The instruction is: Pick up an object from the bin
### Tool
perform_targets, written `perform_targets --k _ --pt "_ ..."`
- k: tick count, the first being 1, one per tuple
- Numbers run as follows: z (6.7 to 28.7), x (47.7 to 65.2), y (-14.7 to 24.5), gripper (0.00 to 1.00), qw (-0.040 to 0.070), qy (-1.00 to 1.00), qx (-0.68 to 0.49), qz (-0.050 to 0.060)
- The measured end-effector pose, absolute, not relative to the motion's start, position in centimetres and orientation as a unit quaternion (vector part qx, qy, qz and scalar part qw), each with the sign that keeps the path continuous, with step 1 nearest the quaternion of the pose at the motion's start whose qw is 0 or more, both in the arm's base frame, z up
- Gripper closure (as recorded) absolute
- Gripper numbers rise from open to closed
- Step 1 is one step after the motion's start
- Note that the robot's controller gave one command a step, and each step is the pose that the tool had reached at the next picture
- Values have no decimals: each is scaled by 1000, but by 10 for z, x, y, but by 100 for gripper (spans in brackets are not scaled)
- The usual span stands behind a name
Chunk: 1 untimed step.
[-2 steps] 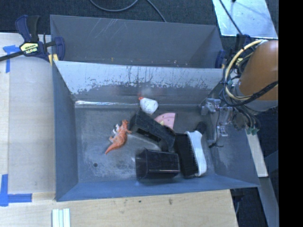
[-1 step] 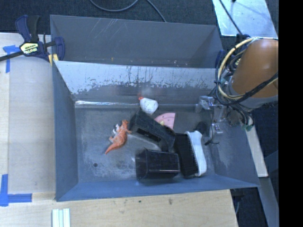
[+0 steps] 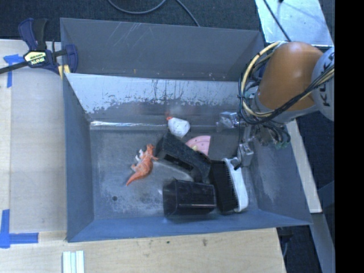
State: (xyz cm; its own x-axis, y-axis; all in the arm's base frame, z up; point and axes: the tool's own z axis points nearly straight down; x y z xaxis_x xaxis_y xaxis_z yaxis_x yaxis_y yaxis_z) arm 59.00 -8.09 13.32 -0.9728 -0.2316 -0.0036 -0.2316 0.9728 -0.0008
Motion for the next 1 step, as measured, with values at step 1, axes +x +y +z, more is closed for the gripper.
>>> perform_targets --k 1 --pt "108 606 -65 0 6 997 -80 -2"
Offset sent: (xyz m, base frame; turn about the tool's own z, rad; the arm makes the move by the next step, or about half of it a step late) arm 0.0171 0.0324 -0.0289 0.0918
